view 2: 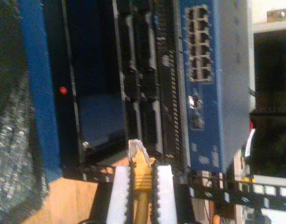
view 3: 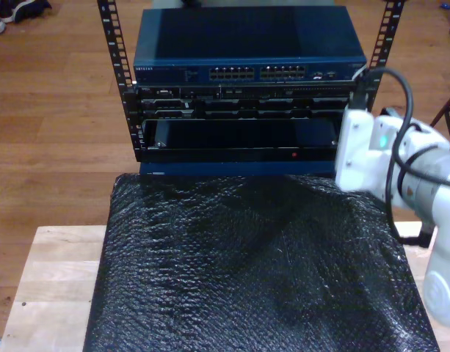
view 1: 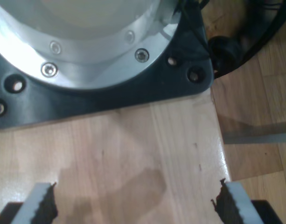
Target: Grab the cable and plug it in
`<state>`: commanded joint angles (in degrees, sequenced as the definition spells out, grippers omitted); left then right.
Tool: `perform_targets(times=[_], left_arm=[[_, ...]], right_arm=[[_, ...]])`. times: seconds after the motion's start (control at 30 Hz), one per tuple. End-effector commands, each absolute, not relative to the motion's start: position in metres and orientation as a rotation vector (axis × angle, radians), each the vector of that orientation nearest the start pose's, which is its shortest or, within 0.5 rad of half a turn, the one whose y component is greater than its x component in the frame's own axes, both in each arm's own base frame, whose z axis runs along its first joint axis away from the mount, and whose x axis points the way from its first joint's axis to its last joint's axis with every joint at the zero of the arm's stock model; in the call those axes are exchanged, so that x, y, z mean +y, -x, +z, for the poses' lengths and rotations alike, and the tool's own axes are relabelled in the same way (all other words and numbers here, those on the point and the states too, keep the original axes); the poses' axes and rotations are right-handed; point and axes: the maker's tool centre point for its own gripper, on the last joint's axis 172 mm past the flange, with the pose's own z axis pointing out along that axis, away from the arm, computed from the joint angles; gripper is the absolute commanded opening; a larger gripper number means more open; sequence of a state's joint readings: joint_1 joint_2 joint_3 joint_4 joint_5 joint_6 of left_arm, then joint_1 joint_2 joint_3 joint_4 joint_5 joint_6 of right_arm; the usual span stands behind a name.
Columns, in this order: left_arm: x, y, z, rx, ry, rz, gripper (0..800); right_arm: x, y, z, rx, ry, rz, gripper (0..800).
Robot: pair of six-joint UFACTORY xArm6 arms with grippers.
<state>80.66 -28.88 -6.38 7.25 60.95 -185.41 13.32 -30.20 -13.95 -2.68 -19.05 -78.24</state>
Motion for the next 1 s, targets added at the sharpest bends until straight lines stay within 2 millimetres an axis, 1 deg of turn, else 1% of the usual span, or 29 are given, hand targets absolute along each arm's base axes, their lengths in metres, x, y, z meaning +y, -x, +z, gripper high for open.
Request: perform_targets(times=[0.03, 0.1, 0.2, 0.27, 0.33, 0.47, 0.6, 0.67, 0.7, 0.8, 0.9, 0.93, 1.0], left_arm=[[0.126, 0.005, 0.033, 2.686, 2.298, -0.356, 800], [0.126, 0.004, 0.033, 2.688, 2.296, -0.356, 800], [0.126, 0.005, 0.033, 2.686, 2.298, -0.356, 800], [0.126, 0.005, 0.033, 2.686, 2.298, -0.356, 800], [0.126, 0.005, 0.032, 2.687, 2.299, -0.358, 800], [0.126, 0.005, 0.033, 2.686, 2.298, -0.356, 800], [0.126, 0.005, 0.033, 2.686, 2.298, -0.356, 800], [0.126, 0.005, 0.033, 2.686, 2.298, -0.356, 800], [0.126, 0.005, 0.033, 2.686, 2.298, -0.356, 800], [0.126, 0.005, 0.033, 2.686, 2.298, -0.356, 800], [0.126, 0.005, 0.033, 2.686, 2.298, -0.356, 800], [0.126, 0.005, 0.033, 2.686, 2.298, -0.356, 800], [0.126, 0.005, 0.033, 2.686, 2.298, -0.356, 800]], right_arm=[[0.123, -0.453, 0.29, 1.691, -1.542, 1.18, 0], [0.127, -0.45, 0.285, 1.71, -1.537, 1.175, 0], [0.129, -0.449, 0.283, 1.722, -1.527, 1.172, 0], [0.137, -0.448, 0.286, 1.737, -1.509, 1.182, 0], [0.139, -0.451, 0.292, 1.736, -1.496, 1.189, 0], [0.141, -0.465, 0.314, 1.702, -1.494, 1.217, 0], [0.143, -0.467, 0.304, 1.744, -1.525, 1.171, 0], [0.145, -0.472, 0.311, 1.747, -1.523, 1.169, 0], [0.146, -0.475, 0.31, 1.756, -1.527, 1.159, 0], [0.149, -0.483, 0.297, 1.784, -1.547, 1.127, 0], [0.15, -0.487, 0.294, 1.794, -1.545, 1.117, 0], [0.152, -0.487, 0.294, 1.8, -1.533, 1.116, 0], [0.158, -0.489, 0.301, 1.839, -1.448, 1.096, 0]])
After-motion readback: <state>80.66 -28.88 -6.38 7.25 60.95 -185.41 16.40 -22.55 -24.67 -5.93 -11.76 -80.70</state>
